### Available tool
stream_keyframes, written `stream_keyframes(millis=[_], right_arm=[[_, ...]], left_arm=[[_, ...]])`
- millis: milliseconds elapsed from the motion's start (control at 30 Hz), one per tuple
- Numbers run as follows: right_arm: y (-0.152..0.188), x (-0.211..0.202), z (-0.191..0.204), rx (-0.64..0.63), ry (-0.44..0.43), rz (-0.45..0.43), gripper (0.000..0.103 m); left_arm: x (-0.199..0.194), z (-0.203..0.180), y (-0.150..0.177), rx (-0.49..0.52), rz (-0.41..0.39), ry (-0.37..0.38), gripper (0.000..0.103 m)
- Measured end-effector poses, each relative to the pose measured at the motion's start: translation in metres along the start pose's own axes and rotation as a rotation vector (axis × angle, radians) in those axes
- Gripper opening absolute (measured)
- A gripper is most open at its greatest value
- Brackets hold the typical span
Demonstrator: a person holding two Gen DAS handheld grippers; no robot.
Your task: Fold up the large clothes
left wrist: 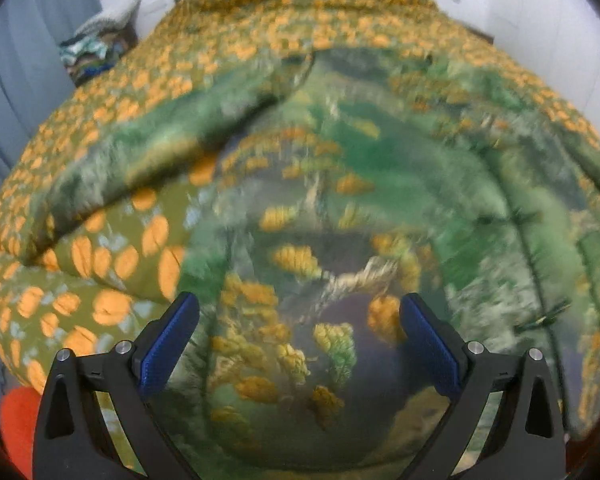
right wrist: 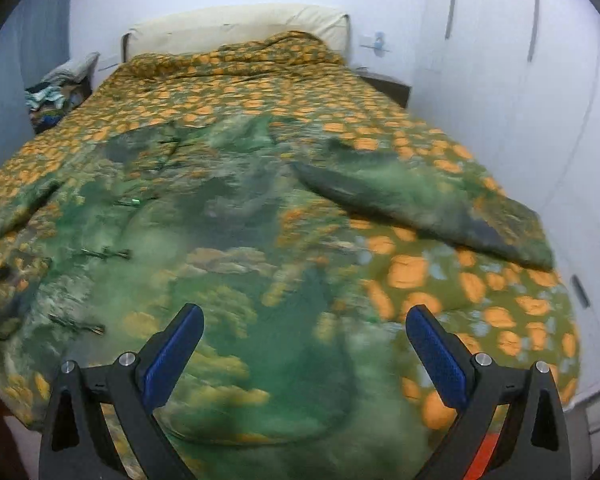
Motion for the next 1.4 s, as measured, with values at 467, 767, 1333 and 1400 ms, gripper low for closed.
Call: stream_keyframes(millis=[467,767,1333,1400], right_arm=[[0.059,0.088,0.036,-0.077,-0.107,0.238,0.103],[0.061,0.085,0.039,-0.103,-0.081,0.195,0.103],[0.059,0.083,0.036,-0.087,-0.073,0.207,0.103],[0.059,0.082,0.036,-0.082,-0.062,0.207,0.103]], left_arm=[[0.025,-0.01,0.021,-0.026,0.095,0.016,0.103],[0.028,-0.007,0.021,-0.019,0.096,0.018,0.103],[0.03,-0.006,0.021,-0.028,0.1,0.018,0.103],[0.03,-0.006,0.021,-0.029,0.092,0.025,0.103]])
Point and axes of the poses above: each gripper's, at about its wrist camera, not at the fingertips, and x roughly the way its jaws point, z to its left, y to its underside, the point moved 6 cm from there along x, roughly the way its jaws point, and after that the axes turned 14 degrees about x, right-handed, at the moved point
